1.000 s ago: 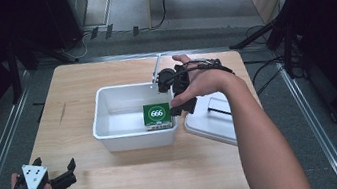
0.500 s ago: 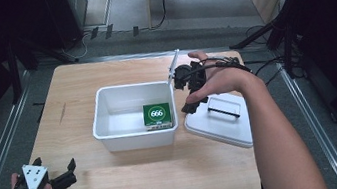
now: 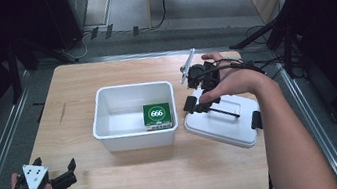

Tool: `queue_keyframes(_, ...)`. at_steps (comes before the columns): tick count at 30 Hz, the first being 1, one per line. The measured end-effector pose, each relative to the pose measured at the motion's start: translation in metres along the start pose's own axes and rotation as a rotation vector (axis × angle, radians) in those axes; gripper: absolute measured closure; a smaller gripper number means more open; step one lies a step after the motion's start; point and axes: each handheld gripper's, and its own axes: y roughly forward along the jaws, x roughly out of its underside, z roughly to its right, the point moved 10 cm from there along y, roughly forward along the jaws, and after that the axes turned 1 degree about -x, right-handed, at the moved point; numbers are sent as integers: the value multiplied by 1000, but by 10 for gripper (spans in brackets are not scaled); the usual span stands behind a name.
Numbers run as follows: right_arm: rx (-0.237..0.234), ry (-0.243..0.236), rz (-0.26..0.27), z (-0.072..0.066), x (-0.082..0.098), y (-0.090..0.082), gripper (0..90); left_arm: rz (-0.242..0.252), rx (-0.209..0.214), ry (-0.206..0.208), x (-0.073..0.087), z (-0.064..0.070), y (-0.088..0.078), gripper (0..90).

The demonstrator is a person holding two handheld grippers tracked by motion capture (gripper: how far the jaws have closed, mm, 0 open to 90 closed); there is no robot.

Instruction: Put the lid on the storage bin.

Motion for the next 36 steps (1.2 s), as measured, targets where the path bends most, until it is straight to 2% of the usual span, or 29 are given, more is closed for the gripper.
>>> queue_keyframes(19,12,44,-26,5,36,10,1,-2,-6,3,0,0,0,0)
queue_keyframes(30,20,78,-24,11,56,18,56,0,-6,2,0,0,0,0)
queue_keyframes(36,25,84,-23,14,64,25,128,1,-6,-1,0,0,0,0)
